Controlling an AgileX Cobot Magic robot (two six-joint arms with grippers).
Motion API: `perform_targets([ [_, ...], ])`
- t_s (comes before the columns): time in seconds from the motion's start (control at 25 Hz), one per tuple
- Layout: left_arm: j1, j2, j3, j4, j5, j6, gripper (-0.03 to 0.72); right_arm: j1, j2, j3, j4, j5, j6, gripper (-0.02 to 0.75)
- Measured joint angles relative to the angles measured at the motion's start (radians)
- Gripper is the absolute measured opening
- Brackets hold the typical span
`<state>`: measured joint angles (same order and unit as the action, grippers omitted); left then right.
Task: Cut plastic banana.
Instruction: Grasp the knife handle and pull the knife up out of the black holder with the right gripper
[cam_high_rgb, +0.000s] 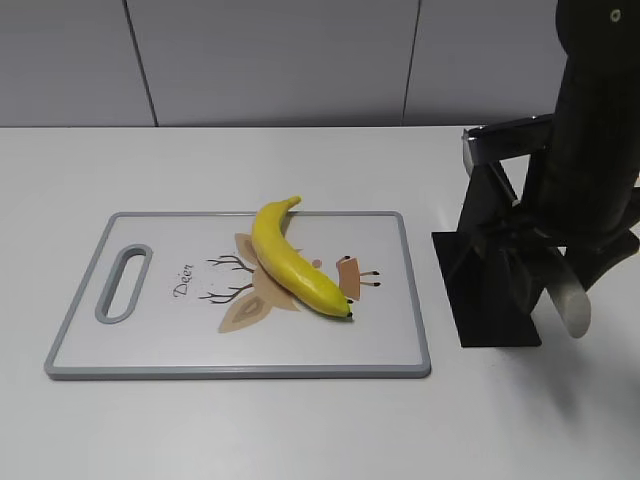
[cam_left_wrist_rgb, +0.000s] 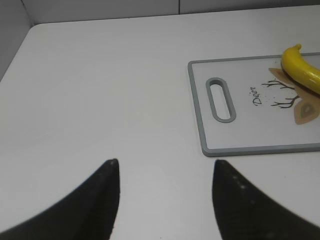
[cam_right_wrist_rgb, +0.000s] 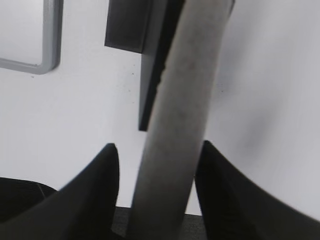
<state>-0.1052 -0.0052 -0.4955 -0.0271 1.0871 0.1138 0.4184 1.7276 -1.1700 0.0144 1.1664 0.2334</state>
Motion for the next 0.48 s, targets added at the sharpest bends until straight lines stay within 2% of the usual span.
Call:
perform_targets([
  [0.08,0.000,0.000,0.000,0.000,0.000,0.000,0.575,0.001,0.000,0.000,-0.002,0.001,0.005,0.347],
  [0.2,0.000,0.000,0.000,0.000,0.000,0.000,0.575,0.001,0.000,0.000,-0.002,0.006,0.027,0.195],
  [0.48,0.000,0.000,0.000,0.000,0.000,0.000,0.575,0.000,-0.025,0.000,-0.007,0.006,0.048,0.188],
])
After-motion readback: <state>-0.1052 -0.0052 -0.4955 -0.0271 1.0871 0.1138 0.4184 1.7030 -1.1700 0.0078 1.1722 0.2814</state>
